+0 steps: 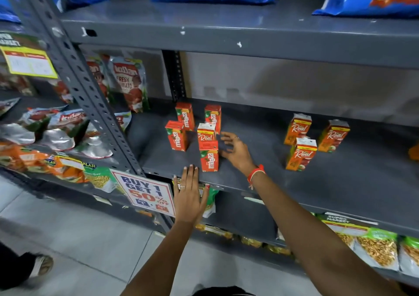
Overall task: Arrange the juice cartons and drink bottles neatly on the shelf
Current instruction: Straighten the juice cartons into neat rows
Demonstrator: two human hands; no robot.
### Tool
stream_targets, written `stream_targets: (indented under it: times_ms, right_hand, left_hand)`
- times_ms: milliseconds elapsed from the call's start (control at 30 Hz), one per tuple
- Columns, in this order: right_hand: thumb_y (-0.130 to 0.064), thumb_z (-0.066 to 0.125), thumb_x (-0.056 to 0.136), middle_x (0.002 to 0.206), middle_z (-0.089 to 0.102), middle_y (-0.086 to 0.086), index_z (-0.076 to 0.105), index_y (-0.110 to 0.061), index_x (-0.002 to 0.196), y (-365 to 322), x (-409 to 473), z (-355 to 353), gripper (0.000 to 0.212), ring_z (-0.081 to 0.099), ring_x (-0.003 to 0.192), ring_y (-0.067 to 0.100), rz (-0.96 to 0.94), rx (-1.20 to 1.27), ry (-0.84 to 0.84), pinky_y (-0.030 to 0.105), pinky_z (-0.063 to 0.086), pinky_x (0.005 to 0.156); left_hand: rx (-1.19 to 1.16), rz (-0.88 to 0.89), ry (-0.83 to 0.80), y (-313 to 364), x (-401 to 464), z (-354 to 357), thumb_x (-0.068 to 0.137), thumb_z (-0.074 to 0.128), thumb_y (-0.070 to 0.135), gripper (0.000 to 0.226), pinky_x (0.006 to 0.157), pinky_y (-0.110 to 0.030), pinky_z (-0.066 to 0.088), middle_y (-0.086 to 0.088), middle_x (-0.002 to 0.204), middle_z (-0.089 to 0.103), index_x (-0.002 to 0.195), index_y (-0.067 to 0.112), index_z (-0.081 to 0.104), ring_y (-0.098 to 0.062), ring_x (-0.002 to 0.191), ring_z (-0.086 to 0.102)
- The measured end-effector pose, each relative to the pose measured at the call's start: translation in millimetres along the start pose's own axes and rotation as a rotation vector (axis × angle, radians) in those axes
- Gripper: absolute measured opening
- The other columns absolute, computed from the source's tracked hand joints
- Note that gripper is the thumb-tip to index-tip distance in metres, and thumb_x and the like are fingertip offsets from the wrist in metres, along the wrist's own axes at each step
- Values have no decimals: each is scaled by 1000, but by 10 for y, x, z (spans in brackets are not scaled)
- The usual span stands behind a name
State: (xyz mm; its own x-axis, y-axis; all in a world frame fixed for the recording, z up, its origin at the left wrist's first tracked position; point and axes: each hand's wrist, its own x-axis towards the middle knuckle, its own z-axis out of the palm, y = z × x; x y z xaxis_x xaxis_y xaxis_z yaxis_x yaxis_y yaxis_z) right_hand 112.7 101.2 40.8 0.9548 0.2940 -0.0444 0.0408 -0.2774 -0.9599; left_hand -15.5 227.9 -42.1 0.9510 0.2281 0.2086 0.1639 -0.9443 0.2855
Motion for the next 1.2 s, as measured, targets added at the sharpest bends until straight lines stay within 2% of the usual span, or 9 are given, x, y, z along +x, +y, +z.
stream_targets:
  times_ms: [67,167,267,400,633,733,833,933,1200]
  right_hand:
    - [11,52,83,103,51,3,42,4,126,-39,45,23,45,50,98,19,32,18,-24,11,52,63]
    - [3,46,89,99,51,3,44,3,127,9,200,81,38,49,94,17,4,-116,24,27,47,71]
    - [3,39,90,92,53,1,43,5,127,-28,211,130,37,49,84,13,-9,-242,48,25,44,68]
    - [6,50,83,115,59,16,50,-2,122,32,195,116,40,53,100,21,-36,-241,27,31,44,92]
    - [1,66,78,99,63,16,53,2,112,69,-16,-57,37,57,88,19,-16,4,136,1,47,59]
    - [0,68,77,109,64,20,52,0,115,164,-152,-217,41,57,92,18,-8,-4,192,5,48,66]
    - [-1,68,77,113,63,19,51,-2,117,281,-356,-364,43,57,97,17,-6,-2,204,25,49,84]
    - [-2,68,77,114,63,20,50,-2,118,414,-619,-555,45,58,100,21,-11,28,231,35,50,91]
    - [0,64,80,110,62,8,52,-7,120,653,-1235,-1213,42,59,101,18,-16,119,397,26,52,88]
  left_hand:
    - [8,7,-11,-6,3,2,91,4,54,69,108,-52,11,-10,144,41,139,12,31,-26,135,33]
    - [16,27,-8,-30,-1,6,92,6,53,66,108,-52,13,-10,143,43,138,13,30,-26,134,35]
    - [15,41,-4,-45,-8,5,92,7,52,64,108,-52,12,-9,144,42,139,14,28,-25,134,34]
    - [-3,50,-6,-40,-20,-10,92,5,52,66,109,-52,13,-10,144,42,139,13,29,-26,135,34]
    - [-19,53,16,-15,-22,-20,91,5,54,69,109,-53,15,-12,143,43,138,11,32,-28,134,35]
    - [-44,37,53,25,-26,-16,91,7,54,70,110,-52,12,-14,144,40,138,9,33,-29,136,31]
    - [-94,-6,107,118,-66,-10,90,20,48,63,109,-53,14,-16,143,41,136,7,35,-32,135,32]
    - [-119,41,117,328,-175,32,93,14,49,63,108,-54,18,-15,140,45,135,8,36,-32,133,36]
    - [-99,346,4,1156,-225,163,88,32,35,55,113,-46,11,-8,145,41,138,13,33,-21,136,26]
